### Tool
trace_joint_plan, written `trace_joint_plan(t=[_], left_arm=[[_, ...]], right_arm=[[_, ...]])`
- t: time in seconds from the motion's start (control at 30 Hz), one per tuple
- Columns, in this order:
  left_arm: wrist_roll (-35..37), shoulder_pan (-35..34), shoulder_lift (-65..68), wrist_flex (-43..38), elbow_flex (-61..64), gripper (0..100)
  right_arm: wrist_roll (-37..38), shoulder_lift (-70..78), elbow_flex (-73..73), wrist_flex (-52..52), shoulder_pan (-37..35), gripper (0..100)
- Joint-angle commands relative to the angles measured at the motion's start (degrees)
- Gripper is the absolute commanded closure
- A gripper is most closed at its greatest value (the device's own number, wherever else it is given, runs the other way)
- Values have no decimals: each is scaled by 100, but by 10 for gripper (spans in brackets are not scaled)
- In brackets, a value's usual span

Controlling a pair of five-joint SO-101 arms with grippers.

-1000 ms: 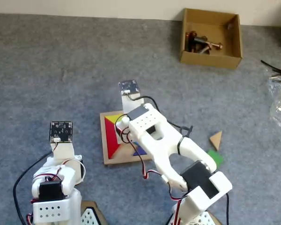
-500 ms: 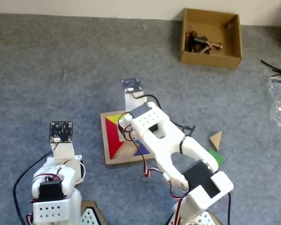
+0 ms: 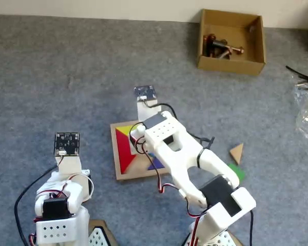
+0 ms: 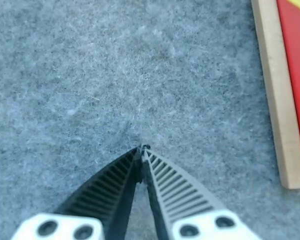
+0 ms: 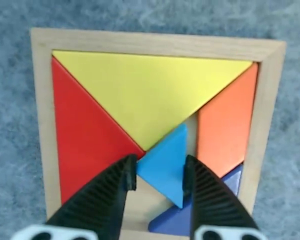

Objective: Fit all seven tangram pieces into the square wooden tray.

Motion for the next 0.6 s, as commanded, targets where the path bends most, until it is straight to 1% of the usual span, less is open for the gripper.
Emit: trace_joint_plan(t=[0.0,0.1,0.47,0.57], left_arm=[[9,-48,40,44,119,995],[9,-48,40,44,119,995],[9,-48,40,44,119,995],[9,-48,40,44,119,995]], right_arm=[[70,-84,-295,-40,180,802],[70,-92,-295,-40,171,759],[70,-119,-295,-40,163,756],[70,-127,-295,-40,-13,756]])
